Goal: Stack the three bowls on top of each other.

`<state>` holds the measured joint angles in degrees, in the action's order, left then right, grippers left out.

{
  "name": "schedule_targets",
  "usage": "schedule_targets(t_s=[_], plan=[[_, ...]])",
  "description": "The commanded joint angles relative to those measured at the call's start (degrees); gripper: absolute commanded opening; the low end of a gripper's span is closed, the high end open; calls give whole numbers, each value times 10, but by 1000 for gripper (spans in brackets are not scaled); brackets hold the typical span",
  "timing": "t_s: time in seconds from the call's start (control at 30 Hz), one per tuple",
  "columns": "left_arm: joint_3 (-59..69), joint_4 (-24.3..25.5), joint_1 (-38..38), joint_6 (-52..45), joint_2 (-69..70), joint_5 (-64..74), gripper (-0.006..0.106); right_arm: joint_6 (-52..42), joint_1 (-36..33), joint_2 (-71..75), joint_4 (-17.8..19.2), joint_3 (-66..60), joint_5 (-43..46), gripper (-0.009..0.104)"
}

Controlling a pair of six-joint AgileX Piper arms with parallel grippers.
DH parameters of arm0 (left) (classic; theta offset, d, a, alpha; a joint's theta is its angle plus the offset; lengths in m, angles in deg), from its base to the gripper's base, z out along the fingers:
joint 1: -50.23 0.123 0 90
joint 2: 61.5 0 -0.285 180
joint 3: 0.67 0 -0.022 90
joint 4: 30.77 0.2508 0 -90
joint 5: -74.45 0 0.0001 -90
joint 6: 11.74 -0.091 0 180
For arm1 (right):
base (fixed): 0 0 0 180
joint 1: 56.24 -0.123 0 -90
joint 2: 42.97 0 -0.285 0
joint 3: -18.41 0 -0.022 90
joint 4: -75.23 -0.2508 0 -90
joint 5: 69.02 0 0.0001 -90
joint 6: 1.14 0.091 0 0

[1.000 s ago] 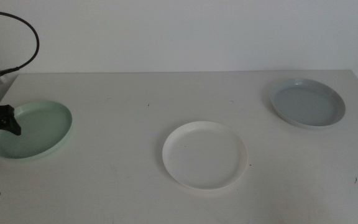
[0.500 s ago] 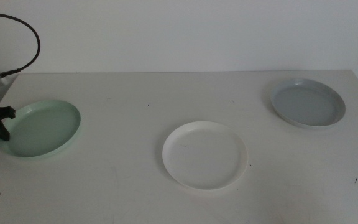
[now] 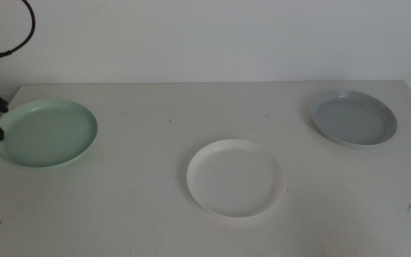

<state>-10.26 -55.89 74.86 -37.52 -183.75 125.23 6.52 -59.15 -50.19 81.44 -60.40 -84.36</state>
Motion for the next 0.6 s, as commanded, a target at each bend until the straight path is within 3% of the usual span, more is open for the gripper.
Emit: schedule_targets(t_s=[0.0,0.2,0.57], plan=[[-16,-30,-5,4,67,24,0,-2,4,15,8,3,43,40],[-16,-31,-38,34,136,75,0,-2,4,15,8,3,43,40],[-16,-19,-240,157,169,79,0,-4,4,15,8,3,43,40]])
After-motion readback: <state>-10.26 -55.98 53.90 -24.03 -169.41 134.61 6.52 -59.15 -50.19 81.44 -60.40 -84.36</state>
